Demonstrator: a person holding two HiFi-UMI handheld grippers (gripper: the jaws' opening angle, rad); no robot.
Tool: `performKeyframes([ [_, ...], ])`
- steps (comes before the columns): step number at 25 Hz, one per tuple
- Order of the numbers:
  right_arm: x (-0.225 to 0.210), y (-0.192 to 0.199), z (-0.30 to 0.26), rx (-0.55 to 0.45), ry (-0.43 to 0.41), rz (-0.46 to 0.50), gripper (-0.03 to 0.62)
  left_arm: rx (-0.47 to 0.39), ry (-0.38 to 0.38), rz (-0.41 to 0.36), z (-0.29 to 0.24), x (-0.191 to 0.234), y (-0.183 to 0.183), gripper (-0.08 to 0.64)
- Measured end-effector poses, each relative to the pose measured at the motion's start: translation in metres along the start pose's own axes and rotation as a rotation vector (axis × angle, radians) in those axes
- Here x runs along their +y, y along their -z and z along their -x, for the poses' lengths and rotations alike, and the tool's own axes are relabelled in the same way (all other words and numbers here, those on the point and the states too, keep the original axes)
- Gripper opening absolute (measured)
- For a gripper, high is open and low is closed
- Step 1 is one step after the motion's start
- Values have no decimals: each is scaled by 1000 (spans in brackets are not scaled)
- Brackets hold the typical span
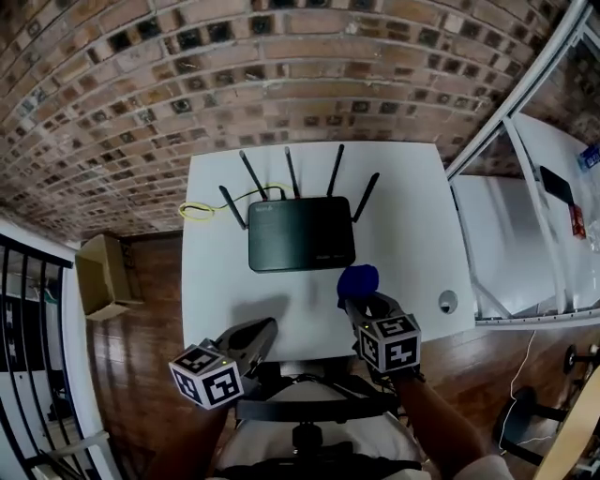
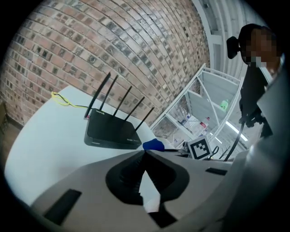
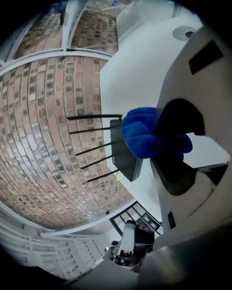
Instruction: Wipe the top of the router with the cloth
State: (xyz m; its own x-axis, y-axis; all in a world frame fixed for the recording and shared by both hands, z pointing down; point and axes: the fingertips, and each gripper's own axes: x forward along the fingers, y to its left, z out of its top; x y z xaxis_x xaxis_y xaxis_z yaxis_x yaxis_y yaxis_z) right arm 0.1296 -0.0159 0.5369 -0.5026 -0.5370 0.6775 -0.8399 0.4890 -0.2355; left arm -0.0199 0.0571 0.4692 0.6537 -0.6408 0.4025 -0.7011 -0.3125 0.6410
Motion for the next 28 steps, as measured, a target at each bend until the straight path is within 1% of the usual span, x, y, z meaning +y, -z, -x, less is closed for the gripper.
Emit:
performKeyframes([
  [5,-62,24,30,0,-9,-8,129,-2,-28,-1,-38,-50,30,29],
  [8,-94,30,47,-16,-24,-42,128,-26,-48,21,-52,-75,40,29],
  [11,-120,36,64,-38,-27,-84,127,-51,-70,28,-57,-93,47,29],
  [15,-143,34,86,-79,-2,-115,126,-72,-76,25,-54,-116,41,29],
  [18,-150,29,101,-115,19,-145,120,-71,-77,33,-49,-119,40,29],
  [21,-144,30,113,-120,28,-181,115,-66,-68,15,-44,-114,39,29],
  [24,-130,28,119,-122,26,-179,111,-61,-49,15,-36,-113,34,28],
  [28,-105,17,123,-154,12,-165,106,-39,-42,-11,-19,-99,39,28],
])
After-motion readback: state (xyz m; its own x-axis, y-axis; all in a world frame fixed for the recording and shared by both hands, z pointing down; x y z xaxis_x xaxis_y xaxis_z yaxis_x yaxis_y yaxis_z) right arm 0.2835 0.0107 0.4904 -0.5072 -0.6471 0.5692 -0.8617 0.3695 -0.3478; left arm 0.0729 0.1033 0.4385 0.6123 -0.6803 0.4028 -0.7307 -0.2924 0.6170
